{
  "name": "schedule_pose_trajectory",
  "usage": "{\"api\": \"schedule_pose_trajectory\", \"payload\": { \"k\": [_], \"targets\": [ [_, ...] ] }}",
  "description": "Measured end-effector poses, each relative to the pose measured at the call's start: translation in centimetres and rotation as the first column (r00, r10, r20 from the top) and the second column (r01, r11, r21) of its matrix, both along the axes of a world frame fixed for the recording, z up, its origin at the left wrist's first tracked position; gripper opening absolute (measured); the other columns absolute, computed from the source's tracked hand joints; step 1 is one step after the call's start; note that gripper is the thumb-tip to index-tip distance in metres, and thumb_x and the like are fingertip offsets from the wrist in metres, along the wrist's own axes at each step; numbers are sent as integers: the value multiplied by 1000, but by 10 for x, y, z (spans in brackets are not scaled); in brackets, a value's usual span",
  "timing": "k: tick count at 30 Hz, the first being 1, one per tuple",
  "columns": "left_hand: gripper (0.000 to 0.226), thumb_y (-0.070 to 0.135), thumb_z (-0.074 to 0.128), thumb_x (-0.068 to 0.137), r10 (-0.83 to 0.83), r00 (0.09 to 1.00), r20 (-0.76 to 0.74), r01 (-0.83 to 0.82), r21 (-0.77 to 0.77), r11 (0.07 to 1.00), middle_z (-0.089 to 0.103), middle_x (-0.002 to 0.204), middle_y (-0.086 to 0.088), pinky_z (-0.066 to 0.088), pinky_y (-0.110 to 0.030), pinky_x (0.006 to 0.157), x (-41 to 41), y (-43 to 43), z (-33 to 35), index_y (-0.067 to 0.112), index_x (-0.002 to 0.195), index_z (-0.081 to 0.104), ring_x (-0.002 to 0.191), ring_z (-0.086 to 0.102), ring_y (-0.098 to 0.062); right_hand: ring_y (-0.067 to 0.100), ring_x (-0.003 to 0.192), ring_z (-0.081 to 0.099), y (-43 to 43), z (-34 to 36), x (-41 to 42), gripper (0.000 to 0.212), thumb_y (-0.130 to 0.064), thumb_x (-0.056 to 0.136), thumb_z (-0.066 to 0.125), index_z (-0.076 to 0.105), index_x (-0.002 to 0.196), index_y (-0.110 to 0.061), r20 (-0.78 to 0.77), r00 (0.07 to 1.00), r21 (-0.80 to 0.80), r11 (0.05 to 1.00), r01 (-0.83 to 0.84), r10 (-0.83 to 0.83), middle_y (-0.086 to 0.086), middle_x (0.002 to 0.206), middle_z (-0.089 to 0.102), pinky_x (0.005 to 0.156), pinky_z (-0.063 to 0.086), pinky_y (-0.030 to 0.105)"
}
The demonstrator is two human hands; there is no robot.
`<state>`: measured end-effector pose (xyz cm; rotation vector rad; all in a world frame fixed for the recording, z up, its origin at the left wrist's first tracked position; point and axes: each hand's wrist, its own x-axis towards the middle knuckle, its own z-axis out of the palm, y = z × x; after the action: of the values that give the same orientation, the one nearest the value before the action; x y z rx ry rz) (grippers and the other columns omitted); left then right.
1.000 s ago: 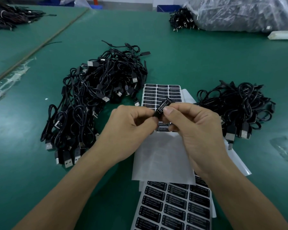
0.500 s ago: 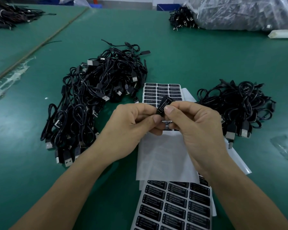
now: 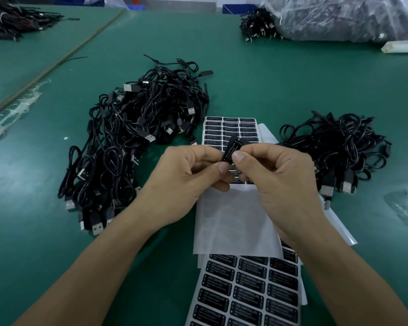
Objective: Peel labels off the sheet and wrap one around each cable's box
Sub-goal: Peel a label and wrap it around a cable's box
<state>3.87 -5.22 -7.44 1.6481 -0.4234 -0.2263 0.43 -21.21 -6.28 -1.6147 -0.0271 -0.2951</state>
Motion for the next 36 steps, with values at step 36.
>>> {"api": "schedule_pose_trajectory", "payload": {
  "k": [36],
  "targets": [
    [10,5,64,92,24,999,-45,-25,-27,999,78,80,-7,60,-22,69,-4,-4,3,5,97,72,69,75,-16,-2,56,64,-2,-2,-1,20,-5,89,71,73,76,-21,28,999,-103,994,41,-38,-15,62,69,58,48,9]
  ]
}}
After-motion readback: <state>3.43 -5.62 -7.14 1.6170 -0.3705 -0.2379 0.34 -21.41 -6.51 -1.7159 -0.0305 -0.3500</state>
